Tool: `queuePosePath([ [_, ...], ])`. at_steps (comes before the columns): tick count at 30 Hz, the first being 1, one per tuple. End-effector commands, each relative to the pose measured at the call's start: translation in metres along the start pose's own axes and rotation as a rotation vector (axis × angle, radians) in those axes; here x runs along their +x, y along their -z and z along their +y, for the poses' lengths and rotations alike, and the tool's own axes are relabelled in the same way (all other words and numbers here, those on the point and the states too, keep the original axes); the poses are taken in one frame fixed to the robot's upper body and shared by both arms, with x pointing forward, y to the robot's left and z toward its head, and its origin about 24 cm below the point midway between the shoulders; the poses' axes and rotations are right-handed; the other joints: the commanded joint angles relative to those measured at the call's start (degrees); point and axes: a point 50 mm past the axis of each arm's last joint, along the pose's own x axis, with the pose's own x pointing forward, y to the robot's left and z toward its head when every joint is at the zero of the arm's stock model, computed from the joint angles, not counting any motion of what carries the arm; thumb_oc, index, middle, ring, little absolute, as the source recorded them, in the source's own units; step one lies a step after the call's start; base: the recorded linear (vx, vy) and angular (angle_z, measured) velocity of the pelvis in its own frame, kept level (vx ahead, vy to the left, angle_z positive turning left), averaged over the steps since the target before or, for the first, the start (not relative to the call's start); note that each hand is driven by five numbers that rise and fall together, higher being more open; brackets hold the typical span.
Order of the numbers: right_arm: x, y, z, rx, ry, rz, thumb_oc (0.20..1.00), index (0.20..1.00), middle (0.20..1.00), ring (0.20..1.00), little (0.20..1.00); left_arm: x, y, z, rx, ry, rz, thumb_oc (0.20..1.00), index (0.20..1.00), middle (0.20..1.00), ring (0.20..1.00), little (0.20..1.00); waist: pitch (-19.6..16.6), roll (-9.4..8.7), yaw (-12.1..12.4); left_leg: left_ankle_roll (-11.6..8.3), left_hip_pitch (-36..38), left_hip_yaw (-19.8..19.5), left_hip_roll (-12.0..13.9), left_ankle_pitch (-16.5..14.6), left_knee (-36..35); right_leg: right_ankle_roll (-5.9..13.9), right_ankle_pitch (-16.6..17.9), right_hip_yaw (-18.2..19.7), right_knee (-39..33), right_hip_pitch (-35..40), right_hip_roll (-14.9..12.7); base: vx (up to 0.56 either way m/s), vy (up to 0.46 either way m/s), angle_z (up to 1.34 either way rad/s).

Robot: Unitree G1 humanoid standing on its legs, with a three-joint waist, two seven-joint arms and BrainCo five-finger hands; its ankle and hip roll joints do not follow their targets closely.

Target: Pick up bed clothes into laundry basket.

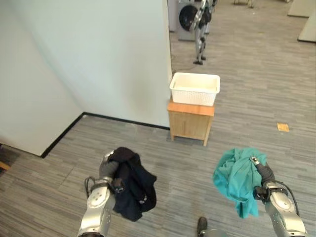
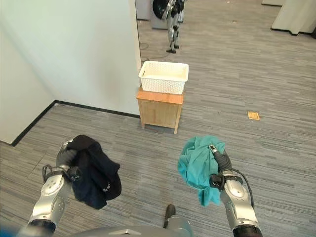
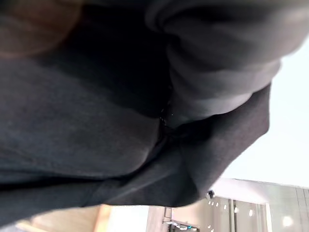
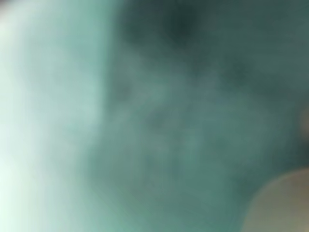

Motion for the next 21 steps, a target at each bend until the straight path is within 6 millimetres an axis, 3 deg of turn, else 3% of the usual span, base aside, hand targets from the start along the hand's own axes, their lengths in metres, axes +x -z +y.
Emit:
queuePosePath([
  [1, 0.001, -0.039, 0.000, -0.027, -0.023, -0.175, 0.200, 0.200, 0.200, 0.200, 0.200, 0.011, -0.050, -0.004, -0.005, 0.071, -0.206, 0.200, 0.200, 0.200, 0.200, 0.200, 3.0, -3.42, -0.3, -6.79, -4.3, -2.4, 9.6, 9.1, -14.3, 13.28, 3.0, 2.4, -7.1, 9.3, -6.3, 0.21, -0.186, -0.58],
  [5, -0.001, -0.036, -0.003, -0.018, -0.015, -0.165, 0.200, 0.200, 0.200, 0.200, 0.200, 0.014, -0.050, -0.012, -0.009, 0.098, -0.204, 0.200, 0.200, 0.200, 0.200, 0.200, 3.1, -3.15, 0.3, -7.45, -7.8, -0.2, 9.1, 8.5, -16.3, 13.29, 2.1, 2.0, -8.1, 11.3, -5.8, 0.29, -0.155, -0.33],
  [6, -0.006, -0.032, 0.000, -0.013, -0.026, -0.158, 0.200, 0.200, 0.200, 0.200, 0.200, 0.014, -0.046, -0.012, -0.001, 0.094, -0.190, 0.200, 0.200, 0.200, 0.200, 0.200, 2.7, -2.44, 1.2, -7.13, -10.3, 3.2, 6.2, 8.4, -26.3, 13.61, 1.1, 2.0, -9.6, 13.6, -4.4, 0.43, -0.101, -0.43],
  [9, -0.005, -0.029, 0.007, -0.036, -0.055, -0.148, 0.200, 0.200, 0.200, 0.200, 0.200, 0.012, -0.042, -0.007, 0.001, 0.073, -0.177, 0.200, 0.200, 0.200, 0.200, 0.200, 2.0, -1.55, 3.1, -5.92, -11.4, 3.8, 1.6, 8.5, -37.2, 14.15, 0.3, 2.3, -11.3, 16.0, -2.6, 0.38, -0.059, -0.10],
  [10, -0.005, -0.029, 0.007, -0.036, -0.056, -0.147, 0.200, 0.200, 0.200, 0.200, 0.200, 0.012, -0.041, -0.007, 0.001, 0.073, -0.177, 0.200, 0.200, 0.200, 0.200, 0.200, 2.1, -1.80, 3.1, -5.83, -10.8, 4.0, 1.3, 8.6, -37.9, 14.27, 0.2, 2.3, -11.4, 16.3, -2.9, 0.39, -0.024, -0.03],
  [11, -0.003, -0.028, 0.012, -0.037, -0.074, -0.145, 0.200, 0.200, 0.200, 0.200, 0.200, 0.009, -0.039, -0.003, 0.000, 0.060, -0.171, 0.200, 0.200, 0.200, 0.200, 0.200, 1.3, -0.94, 4.3, -5.75, -11.2, 4.3, -0.6, 9.8, -43.1, 14.47, -0.7, 2.5, -12.2, 18.3, -1.5, 0.27, -0.011, -0.16],
  [15, -0.002, -0.030, 0.019, -0.054, -0.110, -0.155, 0.200, 0.200, 0.200, 0.200, 0.200, 0.006, -0.033, 0.001, 0.006, 0.042, -0.152, 0.200, 0.200, 0.200, 0.200, 0.200, 0.3, -0.57, 5.0, -5.78, -10.6, 7.1, -0.7, 11.4, -44.8, 14.63, -1.9, 2.5, -12.6, 20.7, -1.4, 0.32, 0.019, -0.26],
  [18, -0.002, -0.029, 0.023, -0.049, -0.127, -0.147, 0.200, 0.200, 0.200, 0.200, 0.200, 0.004, -0.030, 0.005, 0.007, 0.027, -0.140, 0.200, 0.200, 0.200, 0.200, 0.200, -1.1, -0.95, 5.1, -4.40, -9.5, 6.4, -1.3, 9.5, -44.4, 15.05, -3.5, 2.4, -12.2, 21.7, -2.2, 0.30, 0.073, 0.02],
  [20, 0.000, -0.030, 0.032, -0.044, -0.156, -0.158, 0.200, 0.200, 0.200, 0.200, 0.200, 0.002, -0.032, 0.011, 0.010, 0.011, -0.145, 0.200, 0.200, 0.200, 0.200, 0.200, -2.2, -2.29, 5.8, -1.85, -7.1, 7.0, -2.6, 5.7, -43.9, 16.78, -3.0, 2.1, -4.1, 21.0, -5.6, 0.38, 0.149, 0.06],
  [21, 0.002, -0.032, 0.038, -0.051, -0.175, -0.171, 0.200, 0.200, 0.200, 0.200, 0.200, 0.002, -0.032, 0.014, 0.021, -0.002, -0.144, 0.200, 0.200, 0.200, 0.200, 0.200, -2.0, -2.71, 6.1, -0.71, -5.5, 7.6, -3.0, 4.5, -44.4, 18.23, 0.1, 1.7, 2.9, 18.5, -7.1, 0.25, 0.177, -0.08],
])
